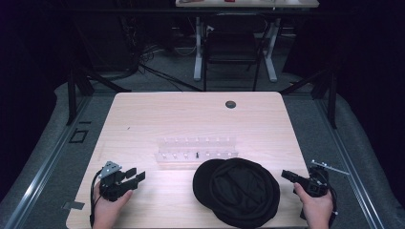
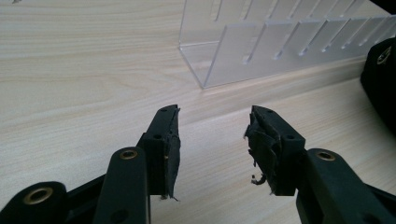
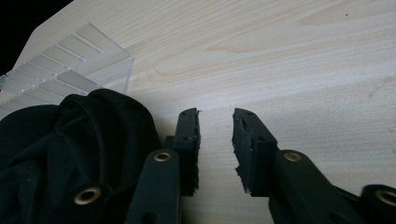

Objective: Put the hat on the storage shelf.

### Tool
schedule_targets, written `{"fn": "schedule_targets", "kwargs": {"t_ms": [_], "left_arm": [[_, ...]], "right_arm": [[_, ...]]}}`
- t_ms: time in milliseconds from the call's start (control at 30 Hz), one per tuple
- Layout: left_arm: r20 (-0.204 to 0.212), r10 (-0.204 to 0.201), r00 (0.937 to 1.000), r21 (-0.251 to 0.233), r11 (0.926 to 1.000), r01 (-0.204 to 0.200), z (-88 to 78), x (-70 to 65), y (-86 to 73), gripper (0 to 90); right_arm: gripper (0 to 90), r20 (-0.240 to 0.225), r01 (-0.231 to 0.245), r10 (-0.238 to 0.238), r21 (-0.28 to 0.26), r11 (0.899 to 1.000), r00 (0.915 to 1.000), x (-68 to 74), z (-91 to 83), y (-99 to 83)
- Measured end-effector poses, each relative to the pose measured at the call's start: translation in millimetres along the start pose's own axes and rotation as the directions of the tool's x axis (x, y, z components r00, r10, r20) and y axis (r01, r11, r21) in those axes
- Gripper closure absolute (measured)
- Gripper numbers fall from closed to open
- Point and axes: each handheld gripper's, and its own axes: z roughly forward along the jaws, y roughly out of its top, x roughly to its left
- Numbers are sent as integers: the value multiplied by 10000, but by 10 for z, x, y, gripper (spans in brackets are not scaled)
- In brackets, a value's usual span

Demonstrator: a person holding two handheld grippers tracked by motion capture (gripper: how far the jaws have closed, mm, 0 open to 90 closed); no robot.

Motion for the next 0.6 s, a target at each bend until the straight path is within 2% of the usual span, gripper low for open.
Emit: {"fn": "schedule_targets", "kwargs": {"t_ms": [100,300,400,467,500,600], "left_arm": [[-43,32,10000,-16,10000,-32,8,-15,-1,533],[-56,80,10000,-22,10000,-80,7,-33,4,511],[-42,169,9998,-18,9999,-169,10,-51,-1,511],[-80,274,9996,40,9996,-274,6,-58,-1,510],[-111,348,9993,22,9994,-347,4,-64,-3,509],[-84,363,9993,49,9993,-363,-3,-73,0,509]], "right_arm": [[663,-36,-46,46,-63,10000,10000,21,-18,2],[663,8,292,-292,-12,9996,9996,88,-44,4],[676,-132,309,-309,-11,9995,9994,118,-47,17],[676,-207,171,-177,-249,9995,9996,156,-34,25],[678,-221,297,-298,-37,9996,9993,182,-54,56],[678,-215,303,-303,-11,9995,9993,223,-69,83]]}}
